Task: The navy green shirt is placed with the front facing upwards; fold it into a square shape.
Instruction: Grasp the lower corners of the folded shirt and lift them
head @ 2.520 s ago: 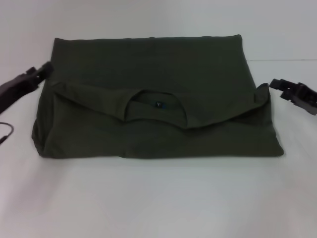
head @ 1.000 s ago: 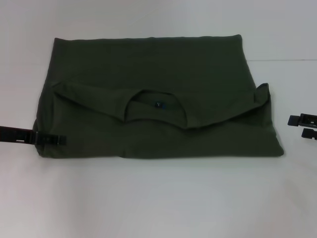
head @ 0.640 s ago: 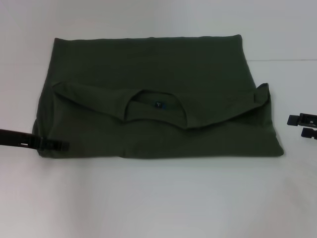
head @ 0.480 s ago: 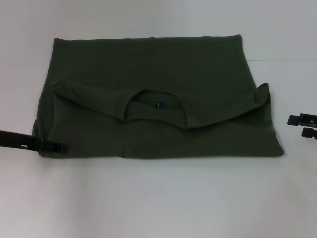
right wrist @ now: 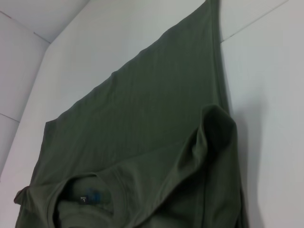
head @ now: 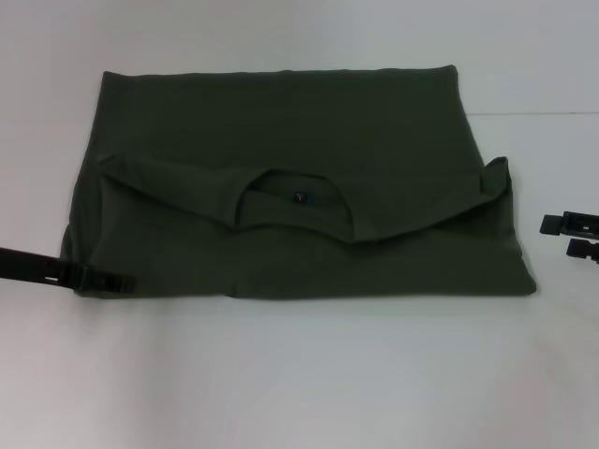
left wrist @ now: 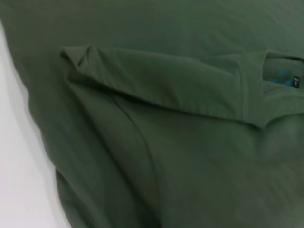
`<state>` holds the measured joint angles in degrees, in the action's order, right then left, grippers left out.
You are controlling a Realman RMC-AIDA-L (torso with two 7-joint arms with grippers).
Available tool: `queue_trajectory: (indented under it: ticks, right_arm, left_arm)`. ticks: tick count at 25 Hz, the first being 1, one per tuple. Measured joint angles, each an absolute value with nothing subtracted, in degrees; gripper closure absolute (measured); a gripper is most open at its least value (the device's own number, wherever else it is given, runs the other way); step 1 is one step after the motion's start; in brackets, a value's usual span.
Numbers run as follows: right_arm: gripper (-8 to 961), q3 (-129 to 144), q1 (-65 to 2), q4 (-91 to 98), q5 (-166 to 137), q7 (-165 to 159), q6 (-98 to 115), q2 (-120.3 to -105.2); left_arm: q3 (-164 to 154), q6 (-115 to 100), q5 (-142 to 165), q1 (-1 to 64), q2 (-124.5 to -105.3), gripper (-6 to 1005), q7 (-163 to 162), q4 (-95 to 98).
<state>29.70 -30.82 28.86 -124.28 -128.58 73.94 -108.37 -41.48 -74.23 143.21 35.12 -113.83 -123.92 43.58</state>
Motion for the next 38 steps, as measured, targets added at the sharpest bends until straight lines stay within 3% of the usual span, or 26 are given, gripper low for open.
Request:
queue_trajectory:
  ticks: [11, 22, 32, 38]
  right_arm:
    - [114, 29.7, -30.9, 29.0, -124.3, -128.6, 73.8, -108.69]
    - [113, 29.7, -30.9, 29.1, -124.3, -128.6, 73.8, -108.90]
    - [113, 29.7, -30.9, 29.1, -124.3, -129.0, 74.3, -108.89]
    - [114, 30.1, -30.9, 29.3, -124.3, -131.7, 75.6, -108.05]
  left_arm:
    - [-42.4, -74.2, 144.0, 35.2, -113.77, 222, -124.0, 43.6]
    - [-44.6, -72.8, 144.2, 35.3, -113.78, 654, -123.7, 43.6]
    - [-45.0, -70.7, 145.4, 35.4, -114.15, 893, -123.7, 43.6]
    - [-44.9, -70.9, 145.5, 35.4, -113.96, 956, -123.7, 43.6]
